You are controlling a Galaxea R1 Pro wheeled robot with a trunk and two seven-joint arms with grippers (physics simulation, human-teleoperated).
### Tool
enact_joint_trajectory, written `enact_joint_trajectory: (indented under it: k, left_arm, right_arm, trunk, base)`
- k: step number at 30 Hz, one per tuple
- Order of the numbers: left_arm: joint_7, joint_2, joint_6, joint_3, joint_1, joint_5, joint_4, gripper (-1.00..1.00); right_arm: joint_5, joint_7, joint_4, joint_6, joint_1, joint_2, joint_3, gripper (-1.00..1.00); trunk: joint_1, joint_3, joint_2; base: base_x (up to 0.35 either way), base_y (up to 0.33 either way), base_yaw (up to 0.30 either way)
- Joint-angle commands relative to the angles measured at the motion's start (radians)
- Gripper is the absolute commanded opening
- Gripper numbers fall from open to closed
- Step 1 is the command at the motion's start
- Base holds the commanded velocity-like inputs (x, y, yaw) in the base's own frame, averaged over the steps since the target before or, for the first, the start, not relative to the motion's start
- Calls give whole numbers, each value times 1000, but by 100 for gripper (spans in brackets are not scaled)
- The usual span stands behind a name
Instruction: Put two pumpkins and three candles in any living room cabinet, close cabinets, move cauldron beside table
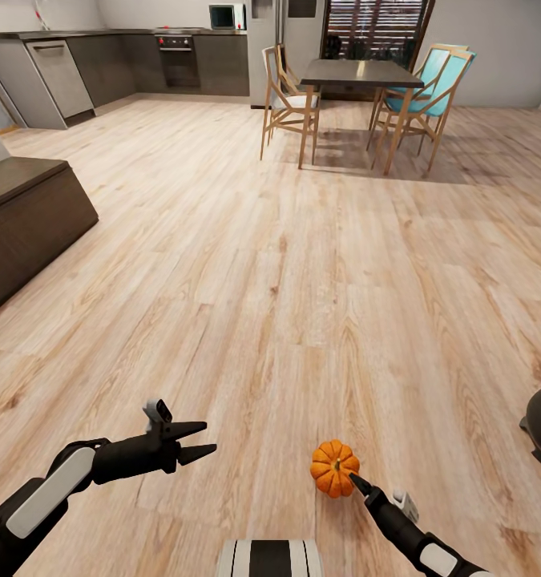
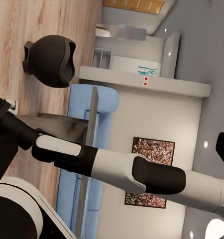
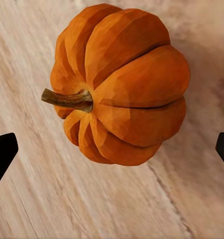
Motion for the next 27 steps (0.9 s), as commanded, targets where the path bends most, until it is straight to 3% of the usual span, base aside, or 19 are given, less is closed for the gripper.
enact_joint_trajectory:
  k: [1, 21, 27]
  left_arm:
    - [-2, 1, 3, -2, -1, 3, 1, 100]
    - [-2, 2, 3, -2, -1, 3, 8, 100]
    - [-2, 2, 3, 0, -1, 3, 9, 100]
  right_arm:
    - [-10, 0, 0, 7, 0, 0, 5, 100]
    - [-10, -27, -1, 7, 0, 0, 5, 100]
    - [-10, -61, -1, 5, 0, 2, 4, 100]
  trunk:
    - [0, -1, 0]
    - [0, -1, 0]
    - [3, -24, -2]
  base:
    - [29, 0, 0]
    - [46, 0, 0]
    - [0, 0, 0]
